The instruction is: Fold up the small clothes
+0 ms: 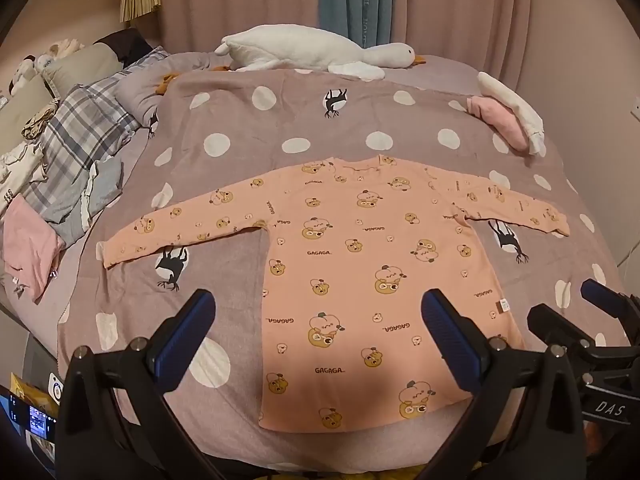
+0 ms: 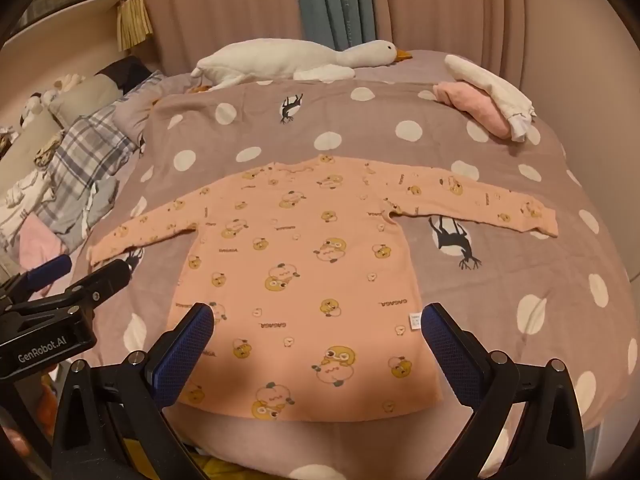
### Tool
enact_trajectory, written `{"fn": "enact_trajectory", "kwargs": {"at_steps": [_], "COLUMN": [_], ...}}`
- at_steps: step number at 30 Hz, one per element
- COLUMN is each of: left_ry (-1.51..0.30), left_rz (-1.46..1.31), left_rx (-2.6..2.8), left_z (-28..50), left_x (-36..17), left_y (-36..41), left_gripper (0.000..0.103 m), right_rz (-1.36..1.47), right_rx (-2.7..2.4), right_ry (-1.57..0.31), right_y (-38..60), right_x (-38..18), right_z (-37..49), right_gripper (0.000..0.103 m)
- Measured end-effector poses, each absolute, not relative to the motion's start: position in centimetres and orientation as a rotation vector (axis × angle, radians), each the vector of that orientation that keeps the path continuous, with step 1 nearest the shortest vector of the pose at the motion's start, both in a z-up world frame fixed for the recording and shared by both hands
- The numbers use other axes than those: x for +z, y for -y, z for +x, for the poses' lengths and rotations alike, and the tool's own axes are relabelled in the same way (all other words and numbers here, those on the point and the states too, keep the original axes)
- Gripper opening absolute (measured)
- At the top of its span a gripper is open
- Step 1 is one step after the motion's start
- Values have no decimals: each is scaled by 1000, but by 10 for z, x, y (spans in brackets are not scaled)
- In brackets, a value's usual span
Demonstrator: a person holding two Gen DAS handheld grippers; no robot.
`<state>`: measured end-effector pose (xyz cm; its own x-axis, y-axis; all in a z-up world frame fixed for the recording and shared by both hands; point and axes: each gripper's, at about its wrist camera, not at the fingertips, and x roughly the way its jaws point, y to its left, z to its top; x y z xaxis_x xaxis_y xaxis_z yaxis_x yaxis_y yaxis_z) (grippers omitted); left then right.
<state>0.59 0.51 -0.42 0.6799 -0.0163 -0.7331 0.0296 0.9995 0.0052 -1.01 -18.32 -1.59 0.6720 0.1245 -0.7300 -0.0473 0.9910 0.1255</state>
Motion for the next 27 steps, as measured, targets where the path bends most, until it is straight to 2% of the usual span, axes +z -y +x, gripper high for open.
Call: {"fn": "enact_trajectory", "kwargs": {"at_steps": [27], "left_ry": [-843], "left_rz": [23], "left_rx": [-36], "left_z": [8], "left_x": [-13], "left_y": [-4], "left_gripper": [103], "right_rz": [100], "right_rx": [106], "right_ry": [-826], "right_y": [182], "right_x": [-17], "right_z": [-7], "right_gripper": [102]}}
